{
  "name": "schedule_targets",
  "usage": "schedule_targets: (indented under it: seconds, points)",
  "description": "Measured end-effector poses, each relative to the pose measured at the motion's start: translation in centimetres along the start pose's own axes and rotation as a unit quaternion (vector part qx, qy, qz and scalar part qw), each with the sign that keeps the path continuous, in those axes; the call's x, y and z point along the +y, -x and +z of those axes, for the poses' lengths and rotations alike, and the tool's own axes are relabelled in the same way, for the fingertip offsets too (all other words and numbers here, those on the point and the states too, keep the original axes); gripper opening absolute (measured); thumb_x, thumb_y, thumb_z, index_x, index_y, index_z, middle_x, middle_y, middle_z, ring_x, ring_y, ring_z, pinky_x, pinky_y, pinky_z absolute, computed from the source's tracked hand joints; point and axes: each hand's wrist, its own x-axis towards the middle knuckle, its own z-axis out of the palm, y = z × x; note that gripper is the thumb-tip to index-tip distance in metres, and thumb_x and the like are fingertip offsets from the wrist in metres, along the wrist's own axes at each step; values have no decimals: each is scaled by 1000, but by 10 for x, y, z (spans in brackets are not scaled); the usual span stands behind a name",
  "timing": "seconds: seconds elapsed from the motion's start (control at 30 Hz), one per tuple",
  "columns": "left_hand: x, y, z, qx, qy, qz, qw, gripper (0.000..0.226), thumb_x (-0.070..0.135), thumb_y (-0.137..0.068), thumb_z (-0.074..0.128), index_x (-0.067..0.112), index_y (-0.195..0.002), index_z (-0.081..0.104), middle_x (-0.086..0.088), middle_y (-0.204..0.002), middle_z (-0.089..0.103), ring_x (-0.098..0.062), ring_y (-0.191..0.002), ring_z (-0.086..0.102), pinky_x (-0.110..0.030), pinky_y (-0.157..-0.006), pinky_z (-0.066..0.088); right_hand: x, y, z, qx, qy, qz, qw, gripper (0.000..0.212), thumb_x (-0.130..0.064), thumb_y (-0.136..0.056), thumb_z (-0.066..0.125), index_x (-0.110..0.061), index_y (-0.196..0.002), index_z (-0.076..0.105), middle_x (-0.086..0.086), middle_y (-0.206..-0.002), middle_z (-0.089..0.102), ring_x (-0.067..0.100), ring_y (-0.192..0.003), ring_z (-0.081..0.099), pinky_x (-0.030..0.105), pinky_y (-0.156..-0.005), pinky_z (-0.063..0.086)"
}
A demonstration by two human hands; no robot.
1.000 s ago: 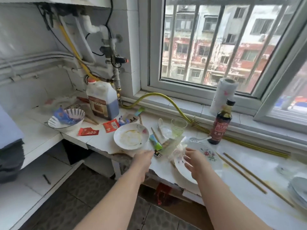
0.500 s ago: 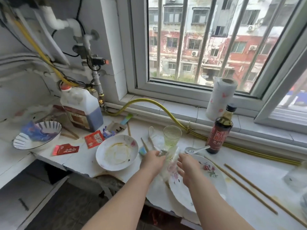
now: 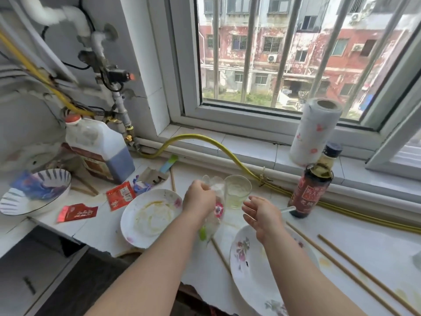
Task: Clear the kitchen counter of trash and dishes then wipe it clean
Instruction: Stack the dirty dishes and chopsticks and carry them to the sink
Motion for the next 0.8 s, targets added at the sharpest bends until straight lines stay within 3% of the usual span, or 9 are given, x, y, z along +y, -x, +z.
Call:
schedule_targets:
  seconds: [0.1, 0.2, 0.27, 0.33, 0.47, 0.53, 0.63, 0.73, 0.8]
  points:
    - [1, -12, -17, 33, 70, -30, 997, 19, 8, -92, 40, 16, -107, 48, -6, -106, 55, -25, -97, 54, -34, -78, 46, 9, 0, 15, -22, 31, 11, 999, 13, -9, -97, 47, -8, -107, 56, 6, -84, 60, 16, -70, 58, 28, -67, 47]
    - [-3, -28, -32, 54, 171, -80, 980, 27, 7, -90, 38, 14, -114, 47, -19, -117, 58, -34, -109, 58, -44, -91, 49, 15, 0, 28, -38, 59, 16, 997, 9, -6, -94, 51, -11, -96, 58, 7, -86, 62, 16, -73, 60, 28, -69, 49]
    - [-6, -38, -48, 47, 236, -116, 964, 31, 3, -82, 39, 8, -110, 50, -21, -101, 59, -33, -92, 61, -44, -80, 51, 19, -2, 34, -46, 86, 13, 995, 10, -4, -92, 54, -12, -94, 60, 6, -86, 63, 18, -76, 60, 29, -70, 49]
    - [-8, -46, -66, 5, 284, -136, 949, 24, 5, -72, 47, 6, -95, 50, -15, -82, 49, -25, -67, 50, -36, -63, 46, 24, -4, 43, -49, 115, 3, 992, 14, -4, -90, 55, -10, -101, 62, 7, -89, 63, 19, -82, 60, 29, -73, 50]
    - [-21, -70, -89, -53, 332, -136, 932, 75, 17, -49, 79, 4, -118, 52, -18, -108, 61, -33, -90, 63, -45, -78, 55, 32, -9, 63, -33, 187, -24, 981, 26, -2, -87, 58, -6, -112, 62, 10, -99, 62, 21, -87, 58, 32, -80, 47]
    - [-25, -81, -101, -52, 347, -113, 929, 62, 1, -62, 76, -1, -119, 51, -20, -99, 61, -31, -77, 63, -37, -65, 57, 41, -11, 80, -24, 237, -44, 970, 34, 1, -83, 60, -5, -117, 62, 10, -104, 62, 22, -92, 58, 31, -80, 45]
    - [-33, -95, -117, -59, 333, -108, 935, 32, -12, -78, 59, 5, -105, 53, -11, -74, 53, -20, -55, 48, -13, -35, 36, 54, -14, 111, -30, 366, -86, 926, 51, 5, -78, 60, -11, -126, 58, 6, -117, 61, 20, -103, 57, 26, -81, 43]
    - [-40, -111, -130, -103, 326, -117, 932, 24, -11, -81, 56, 7, -97, 54, -10, -67, 51, -20, -51, 47, -19, -41, 37, 62, -15, 141, -70, 481, -118, 866, 62, -3, -78, 63, -22, -136, 51, 2, -136, 53, 19, -121, 53, 23, -92, 42]
    - [-43, -119, -138, -129, 322, -134, 928, 18, -10, -83, 54, 7, -90, 54, -10, -63, 50, -19, -45, 49, -21, -42, 40, 69, -17, 155, -74, 543, -122, 827, 60, -21, -77, 65, -27, -135, 52, -2, -137, 54, 20, -123, 53, 31, -99, 45]
